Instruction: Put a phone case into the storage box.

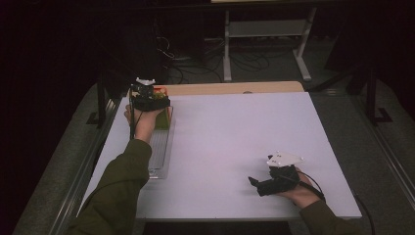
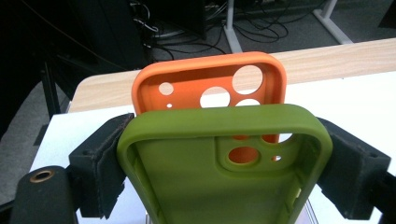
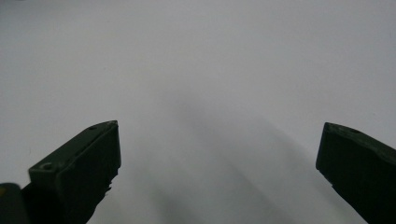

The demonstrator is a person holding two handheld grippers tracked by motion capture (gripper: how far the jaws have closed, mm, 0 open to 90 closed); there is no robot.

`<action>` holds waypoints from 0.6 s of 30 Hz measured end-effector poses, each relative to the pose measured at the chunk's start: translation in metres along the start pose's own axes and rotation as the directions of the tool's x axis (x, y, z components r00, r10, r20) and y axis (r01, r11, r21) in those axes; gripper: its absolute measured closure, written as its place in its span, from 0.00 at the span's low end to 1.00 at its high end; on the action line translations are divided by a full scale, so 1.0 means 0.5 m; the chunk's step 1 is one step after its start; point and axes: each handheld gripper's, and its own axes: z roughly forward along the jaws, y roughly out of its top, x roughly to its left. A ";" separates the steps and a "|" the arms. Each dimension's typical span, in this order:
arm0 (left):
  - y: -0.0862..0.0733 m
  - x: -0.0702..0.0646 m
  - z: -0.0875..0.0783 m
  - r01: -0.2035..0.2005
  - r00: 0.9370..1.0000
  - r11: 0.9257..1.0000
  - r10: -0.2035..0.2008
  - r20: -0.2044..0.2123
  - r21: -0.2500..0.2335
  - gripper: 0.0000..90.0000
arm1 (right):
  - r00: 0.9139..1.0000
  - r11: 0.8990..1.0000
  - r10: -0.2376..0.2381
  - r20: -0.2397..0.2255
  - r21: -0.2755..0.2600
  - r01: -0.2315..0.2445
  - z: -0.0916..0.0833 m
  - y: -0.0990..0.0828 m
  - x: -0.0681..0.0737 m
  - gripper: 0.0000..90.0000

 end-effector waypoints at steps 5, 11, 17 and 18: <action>-0.002 -0.001 0.009 0.004 1.000 1.000 -0.004 -0.002 -0.008 0.12 | 1.000 1.000 -0.001 0.000 0.000 0.001 0.000 0.000 0.000 0.00; -0.004 0.007 0.016 0.005 1.000 1.000 -0.005 0.003 -0.005 0.07 | 1.000 1.000 0.020 -0.005 -0.007 -0.020 -0.001 0.000 0.002 0.00; -0.004 0.012 0.018 0.026 0.999 0.999 -0.025 0.035 -0.029 0.01 | 1.000 1.000 0.021 -0.005 -0.006 -0.021 0.000 0.000 0.002 0.00; -0.003 0.013 0.019 0.020 0.999 0.999 -0.019 0.035 -0.027 0.01 | 1.000 1.000 0.022 -0.006 -0.006 -0.022 0.001 0.000 0.003 0.00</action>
